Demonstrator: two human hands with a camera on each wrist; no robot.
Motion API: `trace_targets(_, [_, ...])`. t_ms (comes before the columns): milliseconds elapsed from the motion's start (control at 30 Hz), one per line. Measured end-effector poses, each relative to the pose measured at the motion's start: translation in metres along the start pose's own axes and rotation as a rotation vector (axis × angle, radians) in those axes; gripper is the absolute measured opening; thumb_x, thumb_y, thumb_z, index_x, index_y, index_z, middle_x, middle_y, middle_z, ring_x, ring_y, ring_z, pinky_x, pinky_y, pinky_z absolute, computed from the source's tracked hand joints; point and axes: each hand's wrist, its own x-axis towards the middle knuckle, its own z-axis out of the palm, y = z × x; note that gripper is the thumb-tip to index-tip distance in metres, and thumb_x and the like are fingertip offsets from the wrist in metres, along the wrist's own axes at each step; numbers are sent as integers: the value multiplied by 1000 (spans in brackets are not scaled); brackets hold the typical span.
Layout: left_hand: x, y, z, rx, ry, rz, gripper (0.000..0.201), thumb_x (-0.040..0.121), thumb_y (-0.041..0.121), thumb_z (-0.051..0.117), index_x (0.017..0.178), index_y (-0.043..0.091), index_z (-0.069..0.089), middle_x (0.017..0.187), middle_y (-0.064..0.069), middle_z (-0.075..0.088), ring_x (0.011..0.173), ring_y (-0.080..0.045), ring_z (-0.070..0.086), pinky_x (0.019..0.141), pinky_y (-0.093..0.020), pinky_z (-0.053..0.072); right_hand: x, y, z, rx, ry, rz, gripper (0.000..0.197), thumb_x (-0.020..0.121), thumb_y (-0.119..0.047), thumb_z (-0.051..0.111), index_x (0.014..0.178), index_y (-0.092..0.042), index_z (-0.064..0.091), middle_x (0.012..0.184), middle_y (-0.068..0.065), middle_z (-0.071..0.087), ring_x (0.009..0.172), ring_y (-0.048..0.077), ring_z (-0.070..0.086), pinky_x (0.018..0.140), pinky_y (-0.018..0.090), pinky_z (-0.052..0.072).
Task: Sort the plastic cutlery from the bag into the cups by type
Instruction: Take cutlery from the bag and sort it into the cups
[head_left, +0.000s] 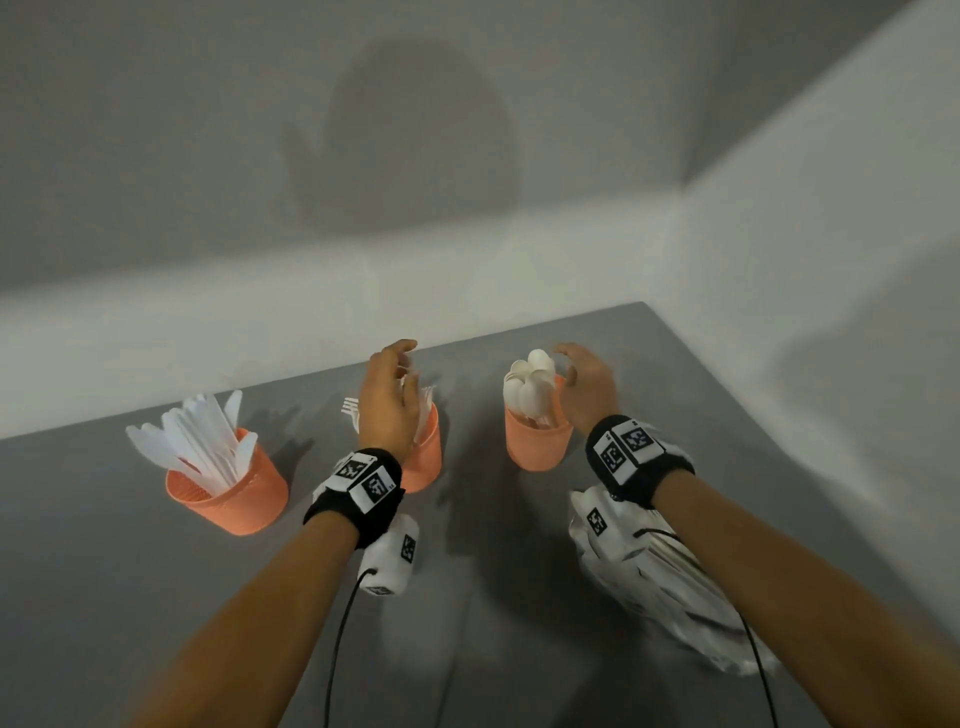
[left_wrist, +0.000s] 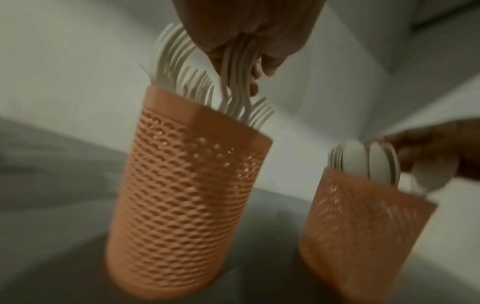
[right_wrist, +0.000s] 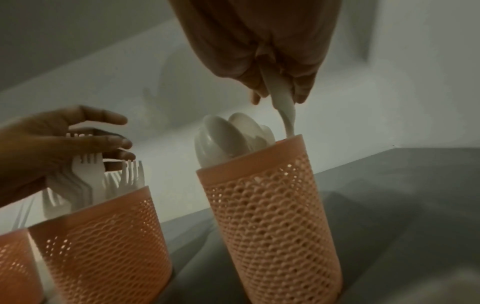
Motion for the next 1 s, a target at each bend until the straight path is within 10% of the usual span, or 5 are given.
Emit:
trace_targets(167, [-6,-8,-3,573,-187,230,49,88,25,30,112,-3,62,117,-21,62,114,-40,56,106,-48,28,2,1,10,-525,-122,8,52,96,-31,34,139,-2,33,150,15,29,141,25,23,117,45,15])
trace_targets(267, [-8,-11,-2,893,-242,227,67,95,47,19,121,-2,56,126,-18,60,127,-37,47,113,-48,-3,-1,-3,14,-580,-134,32,62,98,-44,21,149,-12,9,158,13,6,147,24,1,116,50,-3])
trace_targets(500, [-16,3,-3,924,-296,90,91,81,66,4,148,6,16,153,-24,19,144,-36,12,111,-53,-12,4,-19,2,-438,-141,104,79,89,-65,27,150,-21,1,158,15,6,146,28,5,116,52,0])
trace_targets(667, [-25,44,-3,442,-222,232,65,91,45,33,140,4,34,140,-24,39,132,-37,36,111,-43,27,-17,-20,-41,-80,-54,-40,33,92,-35,52,98,-5,64,99,9,65,94,23,59,84,31,44])
trace_targets(1000, [-83,114,57,-170,-616,120,21,84,-4,49,87,16,57,86,-2,58,66,2,53,64,-12,43,-109,19,-105,-242,-313,158,26,88,-13,59,62,-11,57,57,-2,59,37,0,54,49,19,46])
